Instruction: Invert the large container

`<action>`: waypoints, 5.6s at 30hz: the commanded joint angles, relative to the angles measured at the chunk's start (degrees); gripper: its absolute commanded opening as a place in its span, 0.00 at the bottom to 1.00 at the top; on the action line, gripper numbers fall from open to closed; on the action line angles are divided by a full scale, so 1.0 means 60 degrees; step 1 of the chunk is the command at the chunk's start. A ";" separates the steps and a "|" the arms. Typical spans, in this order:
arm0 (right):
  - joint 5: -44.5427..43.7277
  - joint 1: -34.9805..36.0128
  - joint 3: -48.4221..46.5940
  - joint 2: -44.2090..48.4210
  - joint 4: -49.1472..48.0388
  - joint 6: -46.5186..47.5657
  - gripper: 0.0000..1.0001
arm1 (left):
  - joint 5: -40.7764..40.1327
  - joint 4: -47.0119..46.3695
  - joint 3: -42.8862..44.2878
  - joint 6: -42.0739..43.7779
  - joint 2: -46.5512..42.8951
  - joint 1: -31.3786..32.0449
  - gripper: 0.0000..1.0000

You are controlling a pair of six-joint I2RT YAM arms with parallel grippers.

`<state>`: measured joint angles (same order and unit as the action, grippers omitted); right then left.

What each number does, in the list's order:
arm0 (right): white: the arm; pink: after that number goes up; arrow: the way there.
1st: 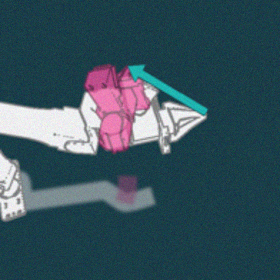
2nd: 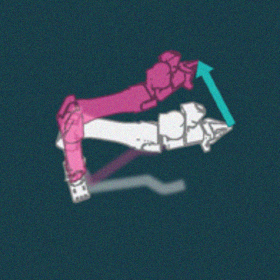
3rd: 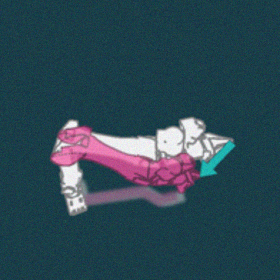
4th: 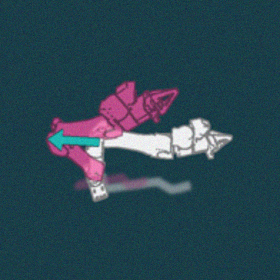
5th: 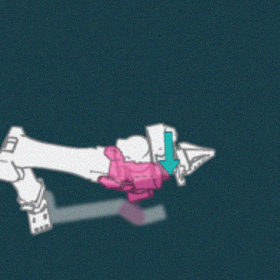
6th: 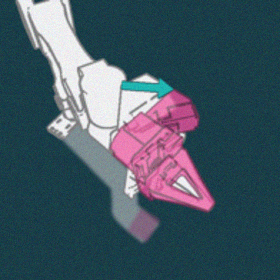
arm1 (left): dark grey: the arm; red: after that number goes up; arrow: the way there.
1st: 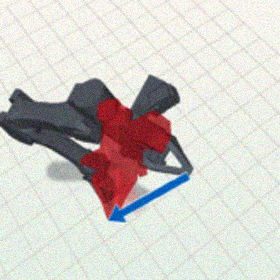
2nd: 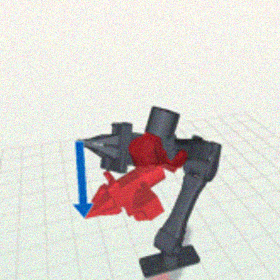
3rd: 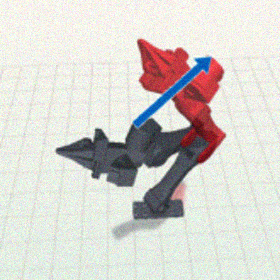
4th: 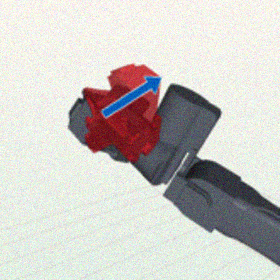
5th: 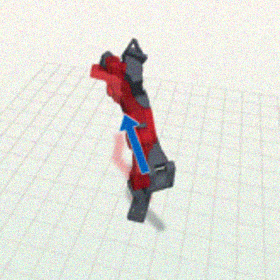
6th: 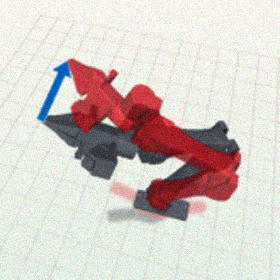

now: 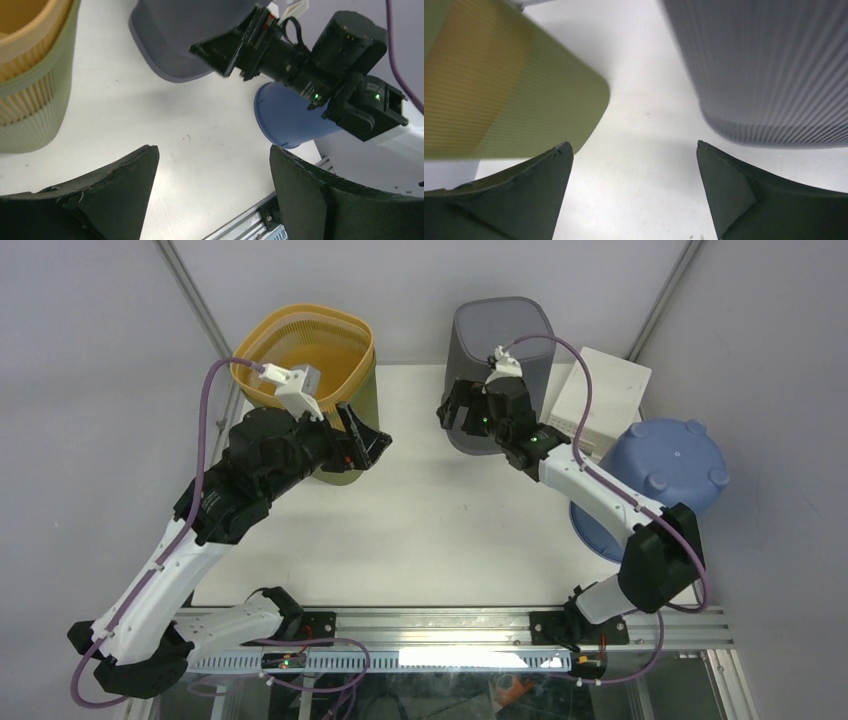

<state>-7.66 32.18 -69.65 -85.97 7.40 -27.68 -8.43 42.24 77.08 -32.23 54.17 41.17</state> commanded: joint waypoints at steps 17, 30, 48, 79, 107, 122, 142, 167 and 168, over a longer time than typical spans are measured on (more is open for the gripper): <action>0.0155 -0.1008 -0.2611 -0.2136 0.0261 0.0395 0.99 | -0.2173 0.1507 0.6572 0.2939 0.3756 -0.0041 0.93; 0.1342 -0.0765 0.1045 0.1459 0.0207 -0.0743 0.99 | -0.4053 0.0783 0.5391 0.4489 0.4039 -0.0242 0.98; 0.1070 -0.0722 0.2971 0.4429 0.2226 -0.1107 0.99 | -0.1154 0.2568 0.6768 0.4391 0.6844 -0.2634 0.76; 0.2540 0.2110 -0.2002 0.1678 0.2780 -0.3875 0.99 | 0.1671 0.0684 0.5894 0.1847 0.5137 -0.1444 0.00; 0.0628 0.2502 -0.2925 0.0538 0.2971 -0.4805 0.98 | 0.2658 -0.0206 0.4981 0.1349 0.4965 -0.1295 0.00; 0.0384 0.2488 -0.0840 0.0404 0.3009 -0.5446 0.94 | 0.2566 0.1142 0.9210 0.2044 0.5876 -0.0984 0.00; 0.1380 0.2409 -0.0006 -0.0355 0.0862 -0.6536 0.92 | 0.2387 0.0206 1.1403 0.2487 0.5997 -0.0857 0.00; 0.2386 0.1850 -0.6099 -0.4081 0.1054 -0.5753 0.93 | 0.1264 -0.1381 1.0390 0.3252 0.3900 -0.0856 0.00; 0.2454 0.1675 -0.5794 -0.3717 0.1010 -0.5660 0.94 | 0.1277 -0.1385 1.0375 0.3252 0.3874 -0.0855 0.00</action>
<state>5.10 43.46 -105.51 -115.04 11.90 -66.92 -1.80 40.32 139.76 -12.91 78.24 35.66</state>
